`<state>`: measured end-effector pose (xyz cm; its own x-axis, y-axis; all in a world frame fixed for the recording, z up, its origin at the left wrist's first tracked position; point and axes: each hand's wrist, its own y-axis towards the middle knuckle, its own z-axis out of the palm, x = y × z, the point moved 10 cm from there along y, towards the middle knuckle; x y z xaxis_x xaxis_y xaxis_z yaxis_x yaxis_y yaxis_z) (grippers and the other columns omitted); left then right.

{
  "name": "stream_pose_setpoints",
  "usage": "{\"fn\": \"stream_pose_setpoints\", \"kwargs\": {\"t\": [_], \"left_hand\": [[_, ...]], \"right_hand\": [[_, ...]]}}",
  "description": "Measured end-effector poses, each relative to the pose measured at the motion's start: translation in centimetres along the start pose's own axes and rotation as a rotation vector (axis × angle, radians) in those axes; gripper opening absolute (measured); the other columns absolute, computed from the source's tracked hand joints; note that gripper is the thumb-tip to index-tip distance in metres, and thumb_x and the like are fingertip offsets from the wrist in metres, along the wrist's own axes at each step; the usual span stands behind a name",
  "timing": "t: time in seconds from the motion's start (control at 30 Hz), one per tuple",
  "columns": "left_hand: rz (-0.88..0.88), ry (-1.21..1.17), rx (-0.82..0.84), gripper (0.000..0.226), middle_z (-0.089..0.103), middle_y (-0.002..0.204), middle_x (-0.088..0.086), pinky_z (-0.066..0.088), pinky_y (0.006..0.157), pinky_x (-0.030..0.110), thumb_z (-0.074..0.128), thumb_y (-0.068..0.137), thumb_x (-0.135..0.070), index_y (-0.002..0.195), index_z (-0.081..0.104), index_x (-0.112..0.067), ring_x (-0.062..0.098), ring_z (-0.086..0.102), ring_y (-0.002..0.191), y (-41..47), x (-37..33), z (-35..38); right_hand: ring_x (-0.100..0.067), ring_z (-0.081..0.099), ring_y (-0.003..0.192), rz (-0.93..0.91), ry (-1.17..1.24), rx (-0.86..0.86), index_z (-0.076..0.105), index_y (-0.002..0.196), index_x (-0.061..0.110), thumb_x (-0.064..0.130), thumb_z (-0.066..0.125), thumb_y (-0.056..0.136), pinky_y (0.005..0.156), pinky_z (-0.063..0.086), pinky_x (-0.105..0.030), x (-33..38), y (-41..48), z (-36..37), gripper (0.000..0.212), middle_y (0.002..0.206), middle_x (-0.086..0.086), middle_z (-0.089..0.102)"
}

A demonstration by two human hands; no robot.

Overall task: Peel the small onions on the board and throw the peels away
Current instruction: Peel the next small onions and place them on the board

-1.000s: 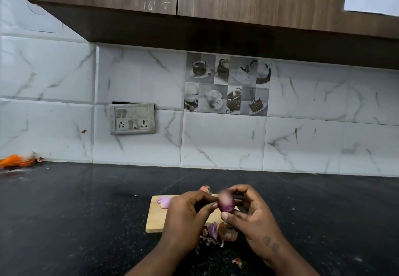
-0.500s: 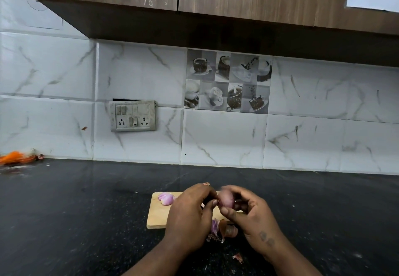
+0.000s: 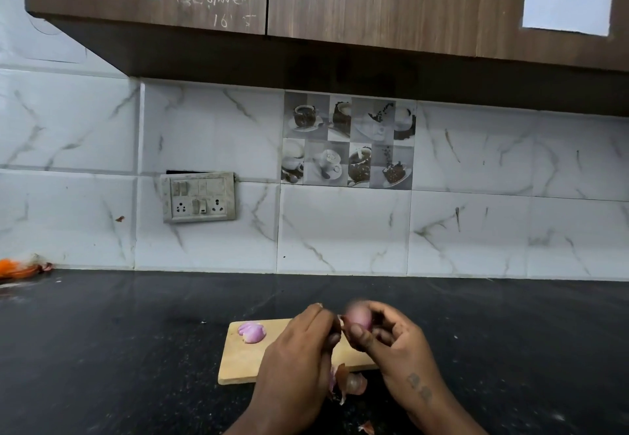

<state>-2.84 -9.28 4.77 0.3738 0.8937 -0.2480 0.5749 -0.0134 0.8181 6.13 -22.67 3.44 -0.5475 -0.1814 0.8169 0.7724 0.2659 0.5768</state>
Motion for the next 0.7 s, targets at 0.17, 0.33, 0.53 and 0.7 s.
{"fn": "stream_pose_setpoints", "kwargs": {"t": [0.17, 0.33, 0.53, 0.7], "left_hand": [[-0.14, -0.052, -0.036, 0.017, 0.053, 0.093, -0.023, 0.048, 0.065, 0.025, 0.053, 0.098, -0.054, 0.092, 0.051, -0.038, 0.002, 0.054, 0.08, 0.0, 2.2, -0.6], [-0.13, -0.206, -0.027, 0.006, 0.062, 0.098, -0.023, 0.046, 0.062, 0.02, 0.068, 0.094, -0.04, 0.096, 0.063, -0.036, 0.009, 0.064, 0.076, 0.2, 1.7, -1.1], [-0.151, -0.266, -0.054, 0.016, 0.066, 0.087, -0.017, 0.044, 0.061, 0.018, 0.072, 0.092, -0.019, 0.083, 0.064, -0.03, 0.003, 0.065, 0.083, 0.2, 2.1, -1.2], [-0.115, -0.337, -0.076, 0.019, 0.064, 0.085, -0.012, 0.05, 0.061, 0.031, 0.068, 0.094, -0.016, 0.084, 0.063, -0.031, 0.014, 0.063, 0.081, 0.3, 1.9, -1.5]], "right_hand": [[-0.02, 0.075, 0.099, -0.006, -0.011, 0.083, 0.068, 0.114, 0.014, -0.003, 0.088, 0.071, 0.08, 0.059, -0.026, -0.7, -0.1, 0.6, 0.05, 0.108, -0.002, 0.077], [-0.021, 0.071, 0.101, -0.013, -0.012, 0.144, 0.064, 0.107, 0.01, -0.015, 0.085, 0.065, 0.082, 0.06, -0.031, -1.1, -0.2, 1.2, 0.053, 0.104, -0.005, 0.074], [-0.011, 0.069, 0.093, -0.009, -0.074, 0.142, 0.061, 0.103, 0.012, -0.008, 0.089, 0.064, 0.08, 0.06, -0.029, -0.8, -0.6, 1.3, 0.052, 0.099, 0.003, 0.072], [-0.022, 0.075, 0.093, -0.009, -0.047, 0.106, 0.074, 0.105, 0.021, 0.015, 0.091, 0.066, 0.076, 0.063, -0.039, -0.1, -0.5, 1.2, 0.043, 0.103, -0.004, 0.078]]}}
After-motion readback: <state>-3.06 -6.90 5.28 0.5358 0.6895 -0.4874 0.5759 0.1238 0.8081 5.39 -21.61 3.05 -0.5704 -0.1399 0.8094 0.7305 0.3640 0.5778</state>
